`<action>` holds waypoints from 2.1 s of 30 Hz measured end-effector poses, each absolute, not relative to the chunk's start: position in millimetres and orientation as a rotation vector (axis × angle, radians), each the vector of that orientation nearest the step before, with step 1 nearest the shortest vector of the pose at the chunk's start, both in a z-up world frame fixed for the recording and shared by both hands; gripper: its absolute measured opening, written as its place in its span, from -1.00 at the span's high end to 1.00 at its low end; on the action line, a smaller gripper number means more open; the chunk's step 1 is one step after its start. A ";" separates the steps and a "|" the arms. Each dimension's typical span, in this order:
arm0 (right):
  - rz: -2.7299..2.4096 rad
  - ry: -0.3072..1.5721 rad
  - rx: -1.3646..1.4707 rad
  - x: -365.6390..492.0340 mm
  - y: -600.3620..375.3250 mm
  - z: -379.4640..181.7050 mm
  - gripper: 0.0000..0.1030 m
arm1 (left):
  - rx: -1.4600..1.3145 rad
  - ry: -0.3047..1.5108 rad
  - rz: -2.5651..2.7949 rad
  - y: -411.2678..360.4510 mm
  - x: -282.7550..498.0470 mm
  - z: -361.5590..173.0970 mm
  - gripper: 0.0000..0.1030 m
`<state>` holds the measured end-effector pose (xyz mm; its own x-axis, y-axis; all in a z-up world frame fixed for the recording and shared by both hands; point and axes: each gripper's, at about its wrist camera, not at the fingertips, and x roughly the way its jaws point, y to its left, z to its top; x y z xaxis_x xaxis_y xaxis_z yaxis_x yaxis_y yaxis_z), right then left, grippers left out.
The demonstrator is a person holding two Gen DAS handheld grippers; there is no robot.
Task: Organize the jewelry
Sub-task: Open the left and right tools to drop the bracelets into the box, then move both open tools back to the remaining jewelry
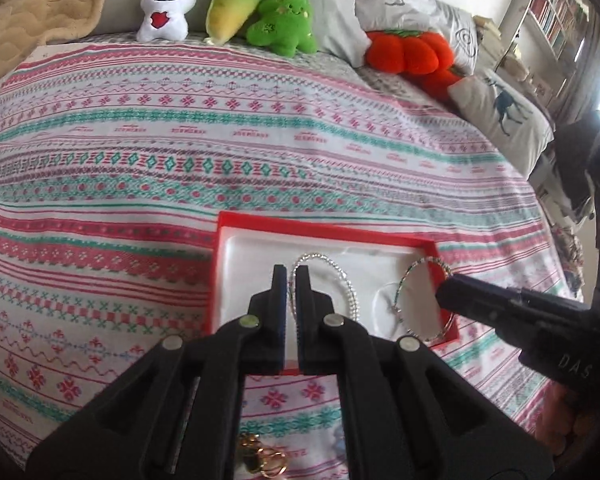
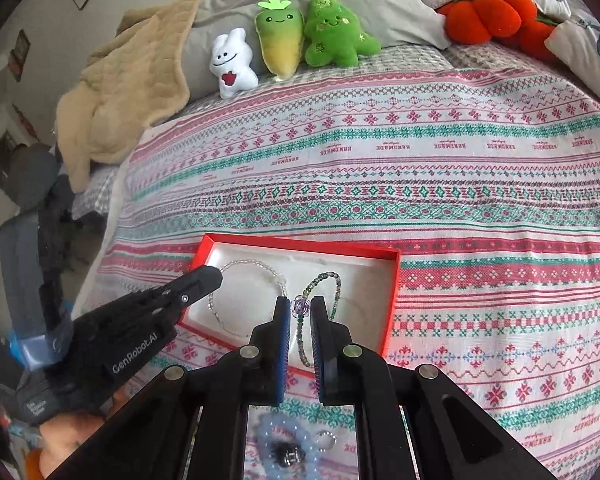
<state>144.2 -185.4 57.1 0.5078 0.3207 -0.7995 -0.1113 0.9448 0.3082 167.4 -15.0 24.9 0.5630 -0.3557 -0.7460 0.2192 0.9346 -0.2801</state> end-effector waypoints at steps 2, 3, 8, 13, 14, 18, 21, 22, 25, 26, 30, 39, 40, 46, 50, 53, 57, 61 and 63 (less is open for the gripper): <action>0.274 1.002 0.234 149.2 -182.5 54.1 0.80 | -0.150 0.913 -0.336 -16.0 166.1 24.8 0.91; 0.280 0.999 0.235 150.2 -180.8 53.3 0.79 | -0.142 0.910 -0.329 -16.6 165.9 25.7 0.91; 0.331 1.007 0.276 151.3 -177.7 52.0 0.70 | -0.112 0.913 -0.319 -19.8 161.2 32.6 0.25; 0.336 1.006 0.274 143.3 -180.6 60.7 0.65 | -0.073 0.918 -0.291 -12.1 150.3 44.0 0.13; 0.336 1.005 0.271 140.4 -181.2 63.1 0.64 | -0.069 0.920 -0.285 -9.9 147.5 45.2 0.05; 0.349 1.007 0.256 129.5 -179.5 68.6 0.52 | -0.055 0.929 -0.266 0.9 131.9 50.5 -0.20; 0.359 1.007 0.240 120.7 -176.3 69.9 -0.04 | -0.043 0.942 -0.254 7.0 121.8 51.9 -0.44; 0.363 1.005 0.235 116.9 -175.7 70.3 -0.09 | -0.035 0.945 -0.247 10.6 117.1 51.9 -0.48; 0.369 1.009 0.207 106.4 -173.7 72.2 -0.10 | -0.023 0.961 -0.237 17.1 107.8 50.5 -0.57; 0.369 1.010 0.199 102.8 -173.7 72.9 -0.15 | -0.018 0.972 -0.235 20.0 103.9 48.7 -0.58; 0.347 1.004 0.162 87.6 -174.5 73.6 -0.47 | 0.006 1.003 -0.233 25.3 90.0 43.4 -0.62; 0.268 1.018 0.021 54.2 -173.6 59.0 -0.61 | 0.061 1.067 -0.238 34.6 60.4 25.4 -0.72; 0.270 1.026 0.015 51.6 -173.9 56.9 -0.61 | 0.067 1.077 -0.237 36.0 58.1 22.2 -0.72; 0.258 1.062 -0.071 36.4 -172.3 40.1 -0.61 | 0.094 1.121 -0.227 43.4 44.7 6.3 -0.72; 0.269 1.093 -0.121 26.7 -170.0 26.9 -0.61 | 0.113 1.152 -0.232 44.1 38.4 -4.3 -0.72; 0.284 1.122 -0.143 20.4 -168.2 18.0 -0.61 | 0.137 1.174 -0.226 44.0 35.9 -11.6 -0.72; 0.285 1.155 -0.173 15.9 -166.3 8.7 -0.61 | 0.156 1.179 -0.234 40.4 34.2 -15.4 -0.72; 0.270 1.174 -0.194 16.2 -165.9 3.6 -0.61 | 0.099 1.145 -0.339 30.9 31.0 -14.0 -0.72; 0.265 1.175 -0.194 17.3 -166.5 3.1 -0.61 | 0.074 1.139 -0.374 26.8 31.4 -13.9 -0.66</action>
<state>17.3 -166.5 3.1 0.3605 0.1036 -0.9270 -0.3042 0.9525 -0.0119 31.4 26.8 -13.9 0.3633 -0.2531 -0.8966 0.3282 0.9355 -0.1311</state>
